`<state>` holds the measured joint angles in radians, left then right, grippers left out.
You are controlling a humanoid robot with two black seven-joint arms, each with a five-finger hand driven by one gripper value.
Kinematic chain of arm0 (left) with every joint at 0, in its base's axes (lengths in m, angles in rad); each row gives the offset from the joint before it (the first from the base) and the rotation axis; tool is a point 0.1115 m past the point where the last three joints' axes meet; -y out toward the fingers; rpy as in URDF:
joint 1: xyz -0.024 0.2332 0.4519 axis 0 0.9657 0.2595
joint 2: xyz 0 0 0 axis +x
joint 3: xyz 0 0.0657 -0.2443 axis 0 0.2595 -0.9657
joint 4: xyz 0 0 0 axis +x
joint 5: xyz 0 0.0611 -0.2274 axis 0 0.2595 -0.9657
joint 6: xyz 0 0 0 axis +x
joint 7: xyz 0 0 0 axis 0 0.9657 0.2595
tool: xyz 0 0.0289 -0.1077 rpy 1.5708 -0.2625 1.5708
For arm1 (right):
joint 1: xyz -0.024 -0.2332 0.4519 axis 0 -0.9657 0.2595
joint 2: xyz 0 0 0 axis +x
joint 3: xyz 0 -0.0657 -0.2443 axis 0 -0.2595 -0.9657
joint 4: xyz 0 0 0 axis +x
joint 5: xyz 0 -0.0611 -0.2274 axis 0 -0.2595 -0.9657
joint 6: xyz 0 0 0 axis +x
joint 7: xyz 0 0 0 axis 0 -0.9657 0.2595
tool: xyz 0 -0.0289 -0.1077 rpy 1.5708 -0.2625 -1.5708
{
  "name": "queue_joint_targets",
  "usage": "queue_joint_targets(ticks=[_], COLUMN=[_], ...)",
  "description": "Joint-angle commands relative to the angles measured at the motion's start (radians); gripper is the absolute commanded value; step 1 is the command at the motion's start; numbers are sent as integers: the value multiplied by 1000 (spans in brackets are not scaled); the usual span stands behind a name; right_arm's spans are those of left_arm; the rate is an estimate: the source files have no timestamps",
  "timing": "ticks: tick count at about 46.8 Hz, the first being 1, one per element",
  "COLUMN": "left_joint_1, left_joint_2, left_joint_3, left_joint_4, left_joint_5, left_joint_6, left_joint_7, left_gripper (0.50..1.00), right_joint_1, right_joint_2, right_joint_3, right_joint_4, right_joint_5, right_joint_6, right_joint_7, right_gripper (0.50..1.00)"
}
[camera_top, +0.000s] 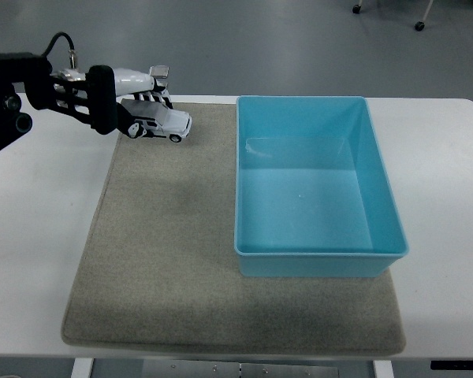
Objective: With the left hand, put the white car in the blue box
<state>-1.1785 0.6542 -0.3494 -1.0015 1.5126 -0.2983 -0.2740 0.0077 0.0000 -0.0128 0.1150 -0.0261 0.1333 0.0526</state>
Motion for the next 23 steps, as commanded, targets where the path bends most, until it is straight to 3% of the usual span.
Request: queue_joint_targets(ticks=[1, 8, 23], left_joint_1=[-82, -187, -210], left_joint_2=[-4, -30, -341], left_joint_3=[9, 17, 79], left_joint_4=[0, 0, 14], left_joint_5=[-37, -40, -31], left_joint_6=[-45, -97, -91], left_joint_7=[-5, -5, 21], left_gripper=[500, 500, 500], right_joint_1=[0, 0, 0], right_joint_2=[0, 0, 0], right_joint_3=[-1, -1, 1], right_joint_4=[0, 0, 0], right_joint_5=[0, 0, 0], right_joint_6=[0, 0, 0], right_joint_7=[0, 0, 0], right_gripper=[936, 936, 936])
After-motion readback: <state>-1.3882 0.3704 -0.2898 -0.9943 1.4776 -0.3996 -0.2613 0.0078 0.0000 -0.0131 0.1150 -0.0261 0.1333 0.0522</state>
